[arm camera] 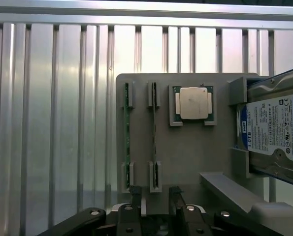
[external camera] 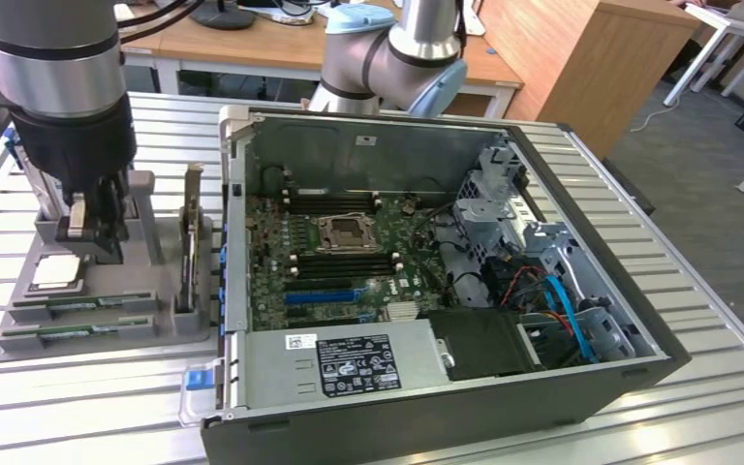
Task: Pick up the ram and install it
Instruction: 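Pick up the ram and move it above insertion slot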
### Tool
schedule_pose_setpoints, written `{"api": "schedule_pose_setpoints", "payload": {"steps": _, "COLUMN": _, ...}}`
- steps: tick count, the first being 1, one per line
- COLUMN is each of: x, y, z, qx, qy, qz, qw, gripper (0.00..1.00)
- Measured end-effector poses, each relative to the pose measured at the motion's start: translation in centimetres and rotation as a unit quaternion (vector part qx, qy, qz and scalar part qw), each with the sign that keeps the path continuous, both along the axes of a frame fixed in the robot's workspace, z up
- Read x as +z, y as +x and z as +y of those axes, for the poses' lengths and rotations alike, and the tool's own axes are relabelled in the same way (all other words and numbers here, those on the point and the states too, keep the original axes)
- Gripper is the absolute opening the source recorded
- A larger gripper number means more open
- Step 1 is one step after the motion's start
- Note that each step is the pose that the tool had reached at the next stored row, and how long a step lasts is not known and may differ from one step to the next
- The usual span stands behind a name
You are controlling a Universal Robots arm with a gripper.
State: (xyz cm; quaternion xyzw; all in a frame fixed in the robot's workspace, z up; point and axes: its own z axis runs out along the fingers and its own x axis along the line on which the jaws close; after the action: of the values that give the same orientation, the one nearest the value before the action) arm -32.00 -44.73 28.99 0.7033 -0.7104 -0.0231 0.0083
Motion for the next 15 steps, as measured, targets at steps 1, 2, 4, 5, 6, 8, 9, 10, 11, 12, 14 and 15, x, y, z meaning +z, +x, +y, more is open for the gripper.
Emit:
{"api": "schedule_pose_setpoints", "payload": {"steps": 1, "x": 0.00, "y": 0.00, "z": -0.19, "qx": 0.000, "qy": 0.0000, "qz": 0.0000, "qw": 1.0000, "gripper": 0.36}}
{"api": "schedule_pose_setpoints", "payload": {"steps": 2, "x": 0.00, "y": 0.00, "z": -0.37, "qx": 0.000, "qy": 0.0000, "qz": 0.0000, "qw": 1.0000, "gripper": 0.36}}
{"api": "schedule_pose_setpoints", "payload": {"steps": 4, "x": 0.00, "y": 0.00, "z": -0.71, "qx": 0.000, "qy": 0.0000, "qz": 0.0000, "qw": 1.0000, "gripper": 0.36}}
{"api": "schedule_pose_setpoints", "payload": {"steps": 5, "x": 0.00, "y": 0.00, "z": -0.85, "qx": 0.000, "qy": 0.0000, "qz": 0.0000, "qw": 1.0000, "gripper": 0.36}}
{"api": "schedule_pose_setpoints", "payload": {"steps": 6, "x": 0.00, "y": 0.00, "z": -0.94, "qx": 0.000, "qy": 0.0000, "qz": 0.0000, "qw": 1.0000, "gripper": 0.36}}
{"api": "schedule_pose_setpoints", "payload": {"steps": 8, "x": 0.00, "y": 0.00, "z": -0.96, "qx": 0.000, "qy": 0.0000, "qz": 0.0000, "qw": 1.0000, "gripper": 0.36}}
{"api": "schedule_pose_setpoints", "payload": {"steps": 9, "x": 0.00, "y": 0.00, "z": -0.96, "qx": 0.000, "qy": 0.0000, "qz": 0.0000, "qw": 1.0000, "gripper": 0.36}}
{"api": "schedule_pose_setpoints", "payload": {"steps": 10, "x": 0.00, "y": -0.01, "z": -0.96, "qx": 0.000, "qy": 0.0000, "qz": 0.0000, "qw": 1.0000, "gripper": 0.36}}
{"api": "schedule_pose_setpoints", "payload": {"steps": 11, "x": 0.00, "y": -0.05, "z": -0.97, "qx": 0.000, "qy": 0.0001, "qz": 0.0000, "qw": 1.0000, "gripper": 0.36}}
{"api": "schedule_pose_setpoints", "payload": {"steps": 12, "x": 0.00, "y": -0.13, "z": -0.97, "qx": 0.000, "qy": 0.0002, "qz": -0.0001, "qw": 1.0000, "gripper": 0.36}}
{"api": "schedule_pose_setpoints", "payload": {"steps": 14, "x": -0.01, "y": -0.39, "z": -0.96, "qx": 0.000, "qy": 0.0003, "qz": -0.0002, "qw": 1.0000, "gripper": 0.36}}
{"api": "schedule_pose_setpoints", "payload": {"steps": 15, "x": -0.02, "y": -0.52, "z": -0.96, "qx": 0.000, "qy": 0.0003, "qz": -0.0003, "qw": 1.0000, "gripper": 0.36}}
